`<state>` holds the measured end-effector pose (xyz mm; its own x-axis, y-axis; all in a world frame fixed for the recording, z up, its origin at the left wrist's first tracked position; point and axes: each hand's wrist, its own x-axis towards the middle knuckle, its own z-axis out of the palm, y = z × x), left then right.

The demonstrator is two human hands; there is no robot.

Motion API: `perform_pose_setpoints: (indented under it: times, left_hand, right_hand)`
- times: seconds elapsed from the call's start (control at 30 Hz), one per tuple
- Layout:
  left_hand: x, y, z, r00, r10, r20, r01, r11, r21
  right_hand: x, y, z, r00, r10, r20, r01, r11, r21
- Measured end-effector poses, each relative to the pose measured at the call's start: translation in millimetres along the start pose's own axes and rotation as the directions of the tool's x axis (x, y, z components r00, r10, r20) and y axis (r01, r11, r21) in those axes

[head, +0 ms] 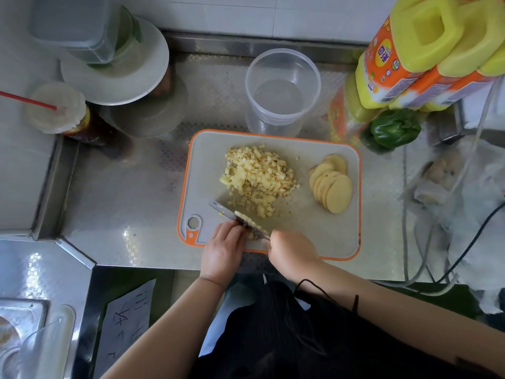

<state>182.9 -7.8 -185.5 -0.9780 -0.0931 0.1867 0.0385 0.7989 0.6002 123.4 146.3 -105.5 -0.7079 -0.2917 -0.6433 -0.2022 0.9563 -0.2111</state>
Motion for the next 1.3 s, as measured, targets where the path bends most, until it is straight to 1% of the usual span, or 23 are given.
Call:
perform_pose_setpoints:
  times: [0.1,0.2,0.27,0.37,0.57,0.67,0.8,0.93,1.13,1.3]
  left_hand:
    - [-0.7,0.3,-2.0,1.0,0.009,0.025,-0.009,1.0,0.014]
    - [-0.9,1.2,-5.1,0.999,0.003,0.036,-0.004,1.0,0.01]
    - [-0.9,1.3,-7.0,0.999,0.003,0.039,-0.003,1.0,0.013]
    - [-2.0,3.9,-8.3,0.999,-0.007,0.038,0.007,1.0,0.01]
    - [-5.2,3.1,-8.8,0.999,0.027,0.038,-0.028,0.999,0.037]
    - [-5.0,2.5,-8.6,0.998,0.037,0.043,-0.039,0.998,0.046]
    - [-4.7,2.8,-9.4,0.998,0.052,0.038,-0.054,0.996,0.064]
    - [-4.6,0.6,-7.6,0.998,0.053,0.036,-0.054,0.998,0.041]
    - [-6.7,0.3,-4.9,0.999,0.032,0.019,-0.032,0.999,0.038]
    - [-8.2,0.8,-2.9,1.0,0.003,0.017,-0.004,0.999,0.042]
  right_hand:
    - [6.8,-5.8,-11.0,1.0,0.018,0.013,-0.019,0.998,0.066]
    - [13.7,-5.2,-20.3,0.997,0.039,0.069,-0.05,0.985,0.166]
    - [12.3,0.7,-23.0,0.995,0.06,0.077,-0.075,0.976,0.206]
    - [2.6,9.7,-26.2,0.997,0.059,0.047,-0.066,0.982,0.174]
    - [-15.6,8.8,-24.3,0.999,-0.034,-0.001,0.034,0.997,0.063]
    - [-16.7,7.6,-18.1,0.998,-0.053,-0.022,0.054,0.998,0.039]
    - [-14.7,7.4,-12.6,0.998,-0.06,-0.019,0.061,0.997,0.048]
    - [-11.7,4.7,-6.8,0.999,-0.046,-0.023,0.047,0.998,0.039]
    - [-7.7,-2.5,-0.3,1.0,-0.021,-0.012,0.022,0.997,0.071]
    - [0.2,-8.0,-0.6,1.0,0.003,-0.014,-0.002,0.999,0.042]
